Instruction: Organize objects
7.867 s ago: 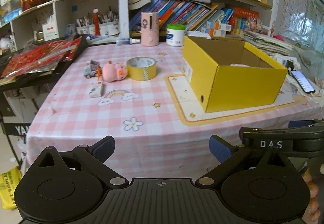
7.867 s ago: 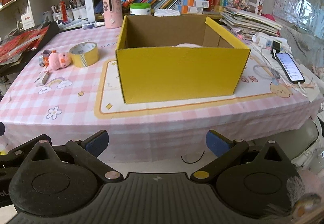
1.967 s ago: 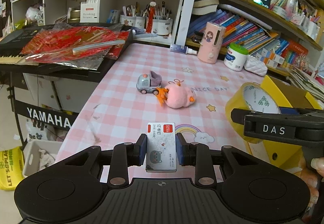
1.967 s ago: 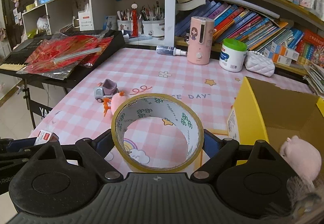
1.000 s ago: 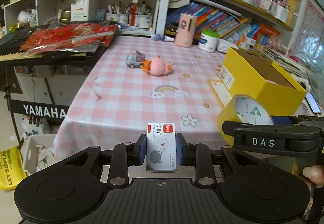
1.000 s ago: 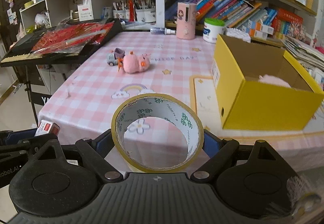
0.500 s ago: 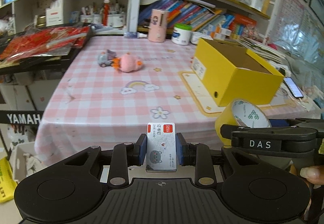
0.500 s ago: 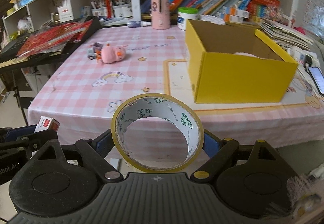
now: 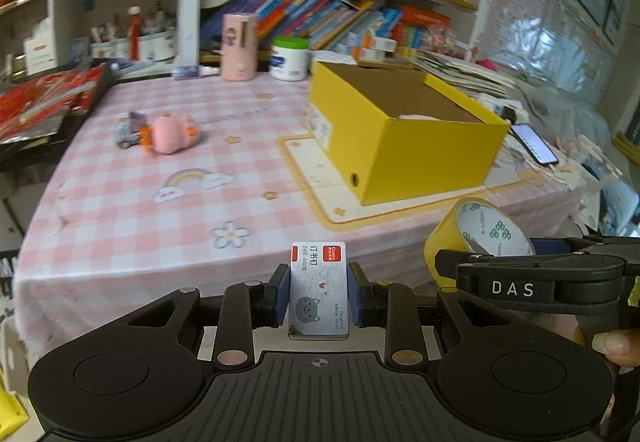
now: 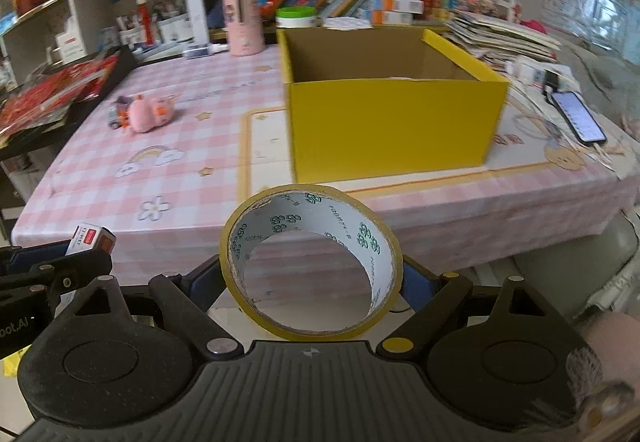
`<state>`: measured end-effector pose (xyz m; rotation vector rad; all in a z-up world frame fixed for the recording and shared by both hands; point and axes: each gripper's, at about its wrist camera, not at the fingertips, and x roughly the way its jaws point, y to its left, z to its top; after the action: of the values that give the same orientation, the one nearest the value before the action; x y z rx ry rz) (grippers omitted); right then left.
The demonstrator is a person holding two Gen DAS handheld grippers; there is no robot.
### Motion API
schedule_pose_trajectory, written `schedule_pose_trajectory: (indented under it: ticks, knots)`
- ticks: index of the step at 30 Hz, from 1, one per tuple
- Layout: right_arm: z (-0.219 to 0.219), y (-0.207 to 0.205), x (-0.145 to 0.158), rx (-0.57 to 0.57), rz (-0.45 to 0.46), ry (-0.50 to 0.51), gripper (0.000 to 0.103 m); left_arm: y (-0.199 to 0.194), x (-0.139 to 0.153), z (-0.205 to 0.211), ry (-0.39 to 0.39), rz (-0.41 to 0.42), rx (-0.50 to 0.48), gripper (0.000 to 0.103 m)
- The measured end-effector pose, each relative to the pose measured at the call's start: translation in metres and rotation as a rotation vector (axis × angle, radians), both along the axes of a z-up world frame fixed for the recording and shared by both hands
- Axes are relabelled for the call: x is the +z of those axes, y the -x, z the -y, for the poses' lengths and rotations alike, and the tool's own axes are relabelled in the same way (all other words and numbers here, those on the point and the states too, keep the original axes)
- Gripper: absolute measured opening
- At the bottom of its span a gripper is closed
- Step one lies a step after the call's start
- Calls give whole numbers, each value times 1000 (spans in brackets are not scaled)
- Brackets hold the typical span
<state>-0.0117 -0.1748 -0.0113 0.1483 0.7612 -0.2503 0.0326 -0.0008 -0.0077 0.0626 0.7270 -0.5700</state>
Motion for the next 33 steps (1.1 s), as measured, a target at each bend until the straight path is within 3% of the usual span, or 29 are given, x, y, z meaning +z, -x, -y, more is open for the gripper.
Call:
schedule_pose_trajectory:
  ticks: [8, 19, 33]
  knots:
    - [39, 2, -4, -82, -24, -22, 88, -8, -1, 38, -13, -7, -65, 28]
    - [75, -14, 0, -87, -16, -9, 88, -25, 3, 75, -12, 3, -66, 28]
    - [136, -45, 45, -87, 203, 62, 88, -61, 36, 130, 25, 178, -58, 28]
